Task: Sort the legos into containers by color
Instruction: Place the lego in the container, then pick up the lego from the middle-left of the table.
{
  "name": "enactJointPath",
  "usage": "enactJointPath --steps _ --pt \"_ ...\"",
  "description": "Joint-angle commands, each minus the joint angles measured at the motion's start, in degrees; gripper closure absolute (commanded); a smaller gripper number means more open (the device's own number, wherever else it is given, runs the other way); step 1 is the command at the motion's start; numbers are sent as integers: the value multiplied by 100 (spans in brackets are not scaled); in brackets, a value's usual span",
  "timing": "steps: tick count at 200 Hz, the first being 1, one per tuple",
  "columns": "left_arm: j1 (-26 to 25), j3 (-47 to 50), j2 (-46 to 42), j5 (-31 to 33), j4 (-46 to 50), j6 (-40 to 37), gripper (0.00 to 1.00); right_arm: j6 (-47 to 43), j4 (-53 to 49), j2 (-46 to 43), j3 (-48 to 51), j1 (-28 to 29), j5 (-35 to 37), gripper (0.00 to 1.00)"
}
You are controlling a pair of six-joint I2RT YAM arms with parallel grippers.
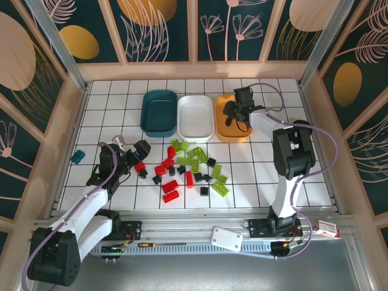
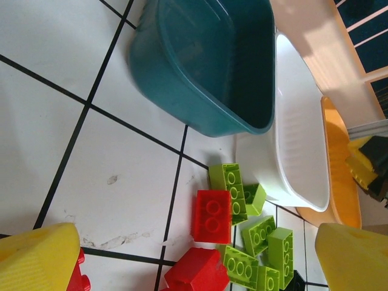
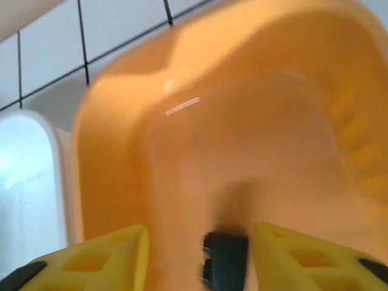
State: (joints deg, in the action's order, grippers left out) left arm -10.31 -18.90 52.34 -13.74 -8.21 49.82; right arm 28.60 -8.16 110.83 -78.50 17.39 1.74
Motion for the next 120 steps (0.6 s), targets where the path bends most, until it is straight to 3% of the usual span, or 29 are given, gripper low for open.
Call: enactJointPath --steps 1,31,82,120 --pt "-16 -121 -74 -280 165 37 1 67 -590 -65 -407 -39 -217 48" --pt "-31 -175 -277 -267 466 -80 2 123 -309 -931 306 0 -373 44" --pt "-202 -234 -819 705 1550 -271 5 371 610 -2940 2609 667 -287 44" --pt "-278 112 -733 1181 1875 -156 19 462 620 -3574 3499 1278 27 44"
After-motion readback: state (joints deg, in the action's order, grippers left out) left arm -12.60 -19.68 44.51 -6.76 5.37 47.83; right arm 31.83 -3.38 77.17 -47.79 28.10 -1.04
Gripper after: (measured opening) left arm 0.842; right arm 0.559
